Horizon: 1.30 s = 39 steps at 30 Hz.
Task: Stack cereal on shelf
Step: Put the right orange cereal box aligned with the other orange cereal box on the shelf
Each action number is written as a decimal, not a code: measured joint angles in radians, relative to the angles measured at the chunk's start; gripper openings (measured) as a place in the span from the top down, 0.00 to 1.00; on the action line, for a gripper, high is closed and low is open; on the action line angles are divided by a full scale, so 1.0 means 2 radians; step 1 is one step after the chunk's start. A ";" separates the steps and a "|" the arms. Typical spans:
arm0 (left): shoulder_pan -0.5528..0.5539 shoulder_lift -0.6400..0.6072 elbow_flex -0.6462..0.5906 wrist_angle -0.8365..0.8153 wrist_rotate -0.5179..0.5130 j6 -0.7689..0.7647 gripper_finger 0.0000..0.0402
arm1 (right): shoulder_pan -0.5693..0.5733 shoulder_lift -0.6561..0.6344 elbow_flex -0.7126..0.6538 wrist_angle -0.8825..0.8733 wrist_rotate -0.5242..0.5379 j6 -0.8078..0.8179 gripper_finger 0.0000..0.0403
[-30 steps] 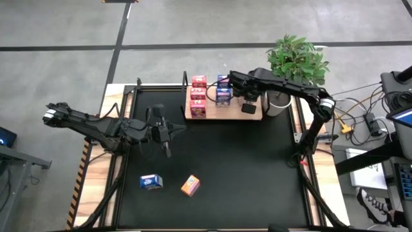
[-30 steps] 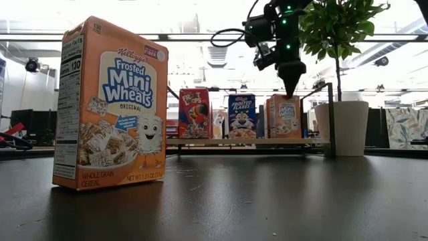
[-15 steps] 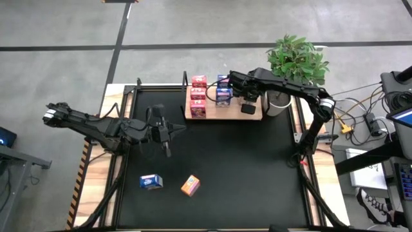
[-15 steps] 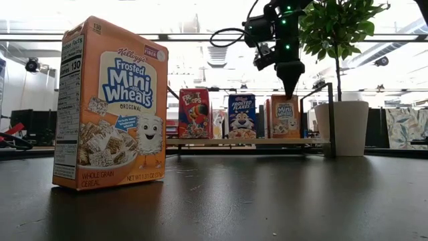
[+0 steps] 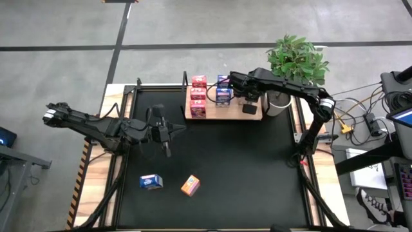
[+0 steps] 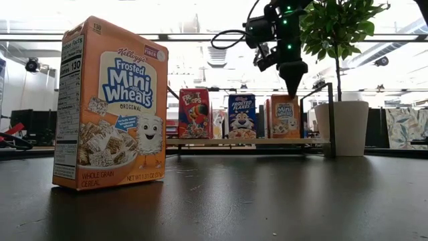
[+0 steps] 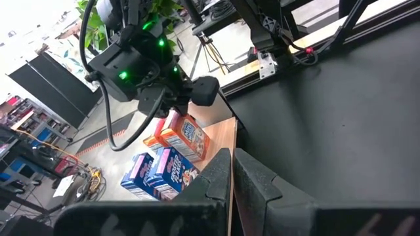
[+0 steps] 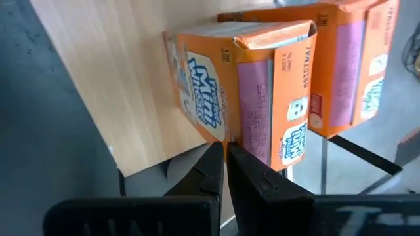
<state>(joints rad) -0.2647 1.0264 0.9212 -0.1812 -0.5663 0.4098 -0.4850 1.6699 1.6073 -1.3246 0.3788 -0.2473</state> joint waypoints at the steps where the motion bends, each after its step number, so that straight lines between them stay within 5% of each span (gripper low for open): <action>1: 0.000 0.000 0.000 0.000 0.000 0.000 1.00 | 0.000 0.000 0.000 0.000 0.004 -0.001 0.97; 39: 0.000 0.000 0.000 0.000 0.000 0.000 1.00 | -0.003 -0.006 0.001 -0.080 0.017 0.043 0.97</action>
<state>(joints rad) -0.2646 1.0271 0.9211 -0.1814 -0.5655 0.4095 -0.4915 1.6585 1.6093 -1.4843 0.4122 -0.1614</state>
